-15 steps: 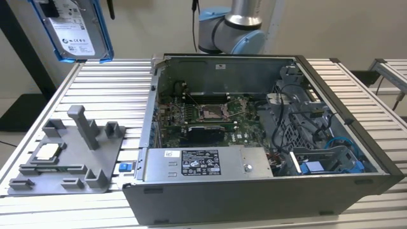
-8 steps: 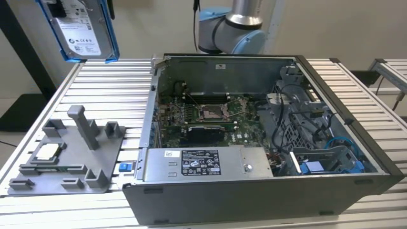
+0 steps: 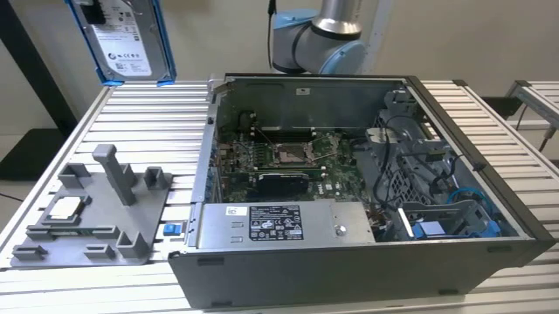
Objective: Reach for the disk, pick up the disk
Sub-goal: 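Pick up the disk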
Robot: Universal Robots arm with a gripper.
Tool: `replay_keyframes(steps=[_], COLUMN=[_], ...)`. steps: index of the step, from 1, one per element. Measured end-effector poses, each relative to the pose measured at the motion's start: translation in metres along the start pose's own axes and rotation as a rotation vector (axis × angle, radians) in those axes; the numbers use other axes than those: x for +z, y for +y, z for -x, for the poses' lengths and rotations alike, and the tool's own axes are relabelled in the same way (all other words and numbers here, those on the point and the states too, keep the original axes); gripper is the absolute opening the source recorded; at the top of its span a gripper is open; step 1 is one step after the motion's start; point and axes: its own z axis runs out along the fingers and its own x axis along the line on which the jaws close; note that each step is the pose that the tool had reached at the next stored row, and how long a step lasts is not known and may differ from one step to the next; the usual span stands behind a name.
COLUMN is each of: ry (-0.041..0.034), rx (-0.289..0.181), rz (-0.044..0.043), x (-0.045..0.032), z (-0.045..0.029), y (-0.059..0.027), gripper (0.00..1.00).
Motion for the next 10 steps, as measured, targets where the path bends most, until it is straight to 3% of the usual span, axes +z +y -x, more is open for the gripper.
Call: replay_keyframes(steps=[10], ry=[0.0], rx=[0.0], rz=[0.0], x=[0.0002], z=[0.0011], y=[-0.0212], gripper=[0.0])
